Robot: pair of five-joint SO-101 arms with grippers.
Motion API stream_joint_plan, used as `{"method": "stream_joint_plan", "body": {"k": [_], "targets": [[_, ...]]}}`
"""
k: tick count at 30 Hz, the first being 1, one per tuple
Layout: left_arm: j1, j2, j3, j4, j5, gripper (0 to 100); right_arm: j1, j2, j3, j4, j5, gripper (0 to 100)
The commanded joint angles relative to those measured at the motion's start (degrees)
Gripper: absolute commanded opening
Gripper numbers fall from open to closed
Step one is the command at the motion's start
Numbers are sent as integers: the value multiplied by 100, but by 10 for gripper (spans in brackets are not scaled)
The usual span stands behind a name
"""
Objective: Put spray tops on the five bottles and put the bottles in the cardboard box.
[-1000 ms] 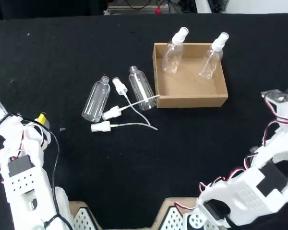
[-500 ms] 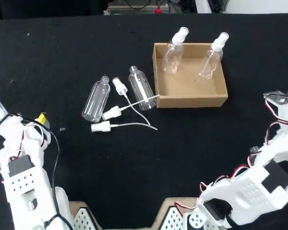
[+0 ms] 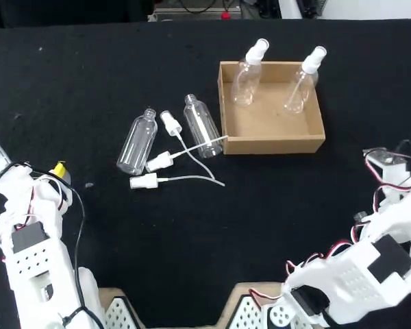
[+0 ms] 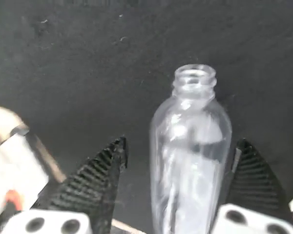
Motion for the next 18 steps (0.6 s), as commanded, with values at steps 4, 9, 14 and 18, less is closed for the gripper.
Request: {"method": "stream_joint_plan", "body": {"k": [4, 9, 14, 18], "targets": [[-48, -62, -92, -141, -9, 227, 44, -356, 743, -1336, -70, 304], [-48, -62, -92, -141, -9, 227, 158, -391, 796, -1495, -88, 224], [-40, -62, -101, -141, -9, 227, 97, -391, 163, -941, -1011, 30], [-31, -62, -101, -141, -9, 227, -281, -391, -681, 290, -1820, 44]]}}
